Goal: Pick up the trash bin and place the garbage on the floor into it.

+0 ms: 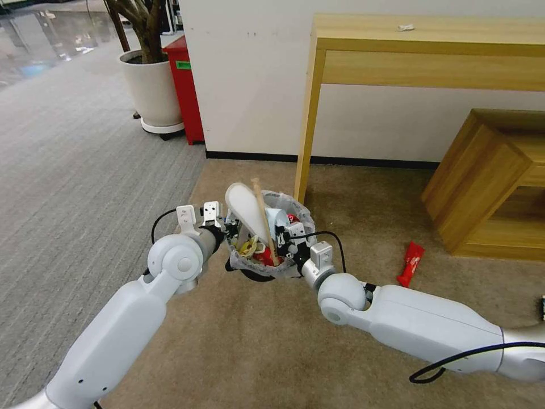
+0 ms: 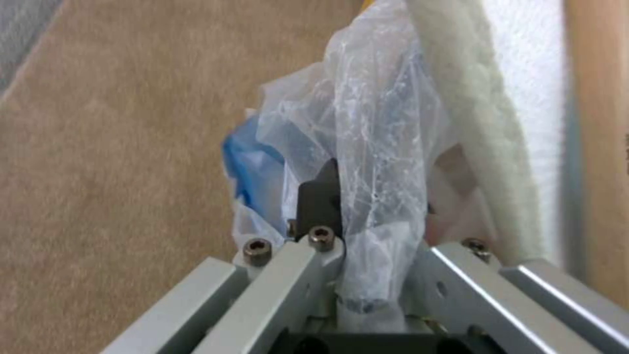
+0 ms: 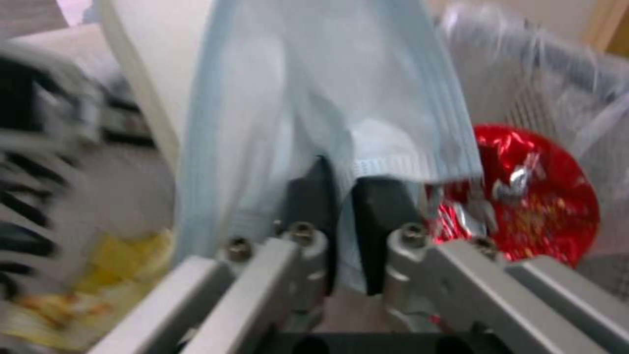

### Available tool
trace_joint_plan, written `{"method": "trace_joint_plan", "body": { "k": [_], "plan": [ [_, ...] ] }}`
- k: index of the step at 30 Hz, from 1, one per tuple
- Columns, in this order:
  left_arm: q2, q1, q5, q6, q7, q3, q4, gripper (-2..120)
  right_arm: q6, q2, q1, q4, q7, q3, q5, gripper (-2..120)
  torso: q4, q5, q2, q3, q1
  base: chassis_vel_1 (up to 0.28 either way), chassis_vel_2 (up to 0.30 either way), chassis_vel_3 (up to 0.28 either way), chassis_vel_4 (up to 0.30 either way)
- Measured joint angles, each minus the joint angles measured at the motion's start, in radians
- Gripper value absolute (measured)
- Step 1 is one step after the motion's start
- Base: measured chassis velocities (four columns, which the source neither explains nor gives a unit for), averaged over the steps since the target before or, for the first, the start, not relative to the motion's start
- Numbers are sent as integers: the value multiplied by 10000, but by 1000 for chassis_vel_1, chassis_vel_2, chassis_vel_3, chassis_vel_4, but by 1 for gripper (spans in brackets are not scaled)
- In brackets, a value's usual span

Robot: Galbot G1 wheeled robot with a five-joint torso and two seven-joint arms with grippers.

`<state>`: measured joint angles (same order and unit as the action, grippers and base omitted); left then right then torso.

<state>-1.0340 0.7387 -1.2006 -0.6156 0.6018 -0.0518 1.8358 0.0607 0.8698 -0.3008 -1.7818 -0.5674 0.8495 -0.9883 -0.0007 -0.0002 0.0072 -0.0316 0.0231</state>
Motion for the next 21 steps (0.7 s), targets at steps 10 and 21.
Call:
{"method": "trace_joint_plan", "body": {
  "k": [10,21],
  "plan": [
    [-180,-344,168,35,20,42,-1119,0,-116,37,120,-178,-189,75,-110,50,0,-2,0,-1,1,0,0,0,0],
    [-309,-313,416,52,-68,68,-1660,0,-59,73,160,-230,-326,-27,-111,92,0,0,0,-1,0,0,0,0,0]
  ]
}}
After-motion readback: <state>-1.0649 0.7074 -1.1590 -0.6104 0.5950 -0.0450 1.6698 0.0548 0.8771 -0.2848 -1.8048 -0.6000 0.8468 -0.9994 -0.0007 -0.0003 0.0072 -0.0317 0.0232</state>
